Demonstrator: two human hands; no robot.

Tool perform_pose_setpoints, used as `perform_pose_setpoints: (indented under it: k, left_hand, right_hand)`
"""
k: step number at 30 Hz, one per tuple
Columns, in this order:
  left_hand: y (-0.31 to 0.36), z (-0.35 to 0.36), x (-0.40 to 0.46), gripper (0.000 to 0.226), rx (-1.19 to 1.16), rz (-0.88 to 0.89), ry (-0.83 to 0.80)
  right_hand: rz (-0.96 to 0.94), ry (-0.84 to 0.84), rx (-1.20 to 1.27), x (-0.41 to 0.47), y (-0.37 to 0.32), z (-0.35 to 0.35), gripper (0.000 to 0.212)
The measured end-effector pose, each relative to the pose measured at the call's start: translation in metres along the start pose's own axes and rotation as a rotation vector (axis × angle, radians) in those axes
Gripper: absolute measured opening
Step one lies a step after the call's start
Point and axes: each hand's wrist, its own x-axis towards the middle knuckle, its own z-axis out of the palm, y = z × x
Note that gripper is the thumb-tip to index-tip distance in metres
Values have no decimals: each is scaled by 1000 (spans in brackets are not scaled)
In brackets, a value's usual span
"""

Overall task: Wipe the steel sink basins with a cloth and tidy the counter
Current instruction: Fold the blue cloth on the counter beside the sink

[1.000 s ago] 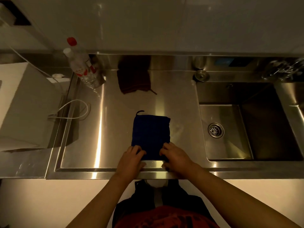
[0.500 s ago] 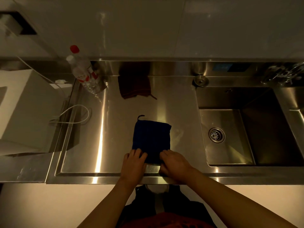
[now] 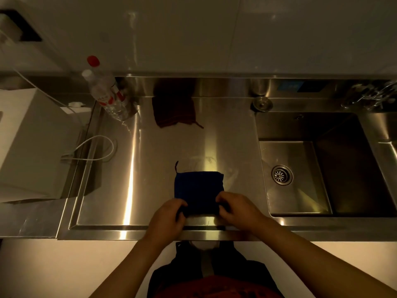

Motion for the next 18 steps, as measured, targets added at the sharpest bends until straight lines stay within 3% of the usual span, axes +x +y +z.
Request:
perform_pose_setpoints:
  k: [6,12,18]
  left_hand:
    - [3,-25,70,30,-11,-3,121]
    - [-5,-28,113,24,-72,-180,267]
    - [-16,-5,95,53,57,-161,22]
  right_hand:
    - [117,177,156,62,-3,-32,17]
    - [236,195,162,91,6,-35,26]
    - [281,81,143,84,11,-23,55]
